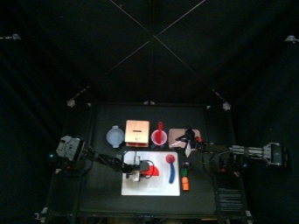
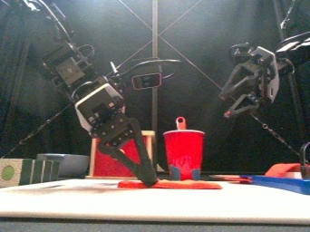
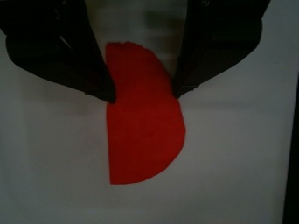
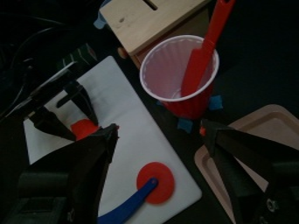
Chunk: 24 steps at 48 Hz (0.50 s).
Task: Grab top half of dough
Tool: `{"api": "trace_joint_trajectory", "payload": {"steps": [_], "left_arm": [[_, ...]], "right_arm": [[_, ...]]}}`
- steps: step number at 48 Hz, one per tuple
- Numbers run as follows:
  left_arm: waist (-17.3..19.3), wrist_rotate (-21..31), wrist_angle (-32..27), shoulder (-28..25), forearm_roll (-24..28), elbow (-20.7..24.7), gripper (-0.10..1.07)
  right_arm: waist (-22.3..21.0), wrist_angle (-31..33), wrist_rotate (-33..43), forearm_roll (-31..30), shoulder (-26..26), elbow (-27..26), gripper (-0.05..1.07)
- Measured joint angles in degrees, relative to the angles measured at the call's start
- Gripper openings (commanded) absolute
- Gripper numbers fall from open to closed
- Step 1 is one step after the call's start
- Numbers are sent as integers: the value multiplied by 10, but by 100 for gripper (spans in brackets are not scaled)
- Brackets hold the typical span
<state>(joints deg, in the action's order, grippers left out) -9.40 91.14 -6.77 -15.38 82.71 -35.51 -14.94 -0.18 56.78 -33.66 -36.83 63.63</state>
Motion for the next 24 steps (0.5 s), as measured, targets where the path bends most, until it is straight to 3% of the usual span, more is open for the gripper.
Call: {"api": "trace_joint_trajectory", "payload": {"steps": [24], "left_arm": [[-7, 0, -3, 7, 2, -2, 86]], "right_arm": [[0, 0, 0, -1, -1, 1, 104]]}}
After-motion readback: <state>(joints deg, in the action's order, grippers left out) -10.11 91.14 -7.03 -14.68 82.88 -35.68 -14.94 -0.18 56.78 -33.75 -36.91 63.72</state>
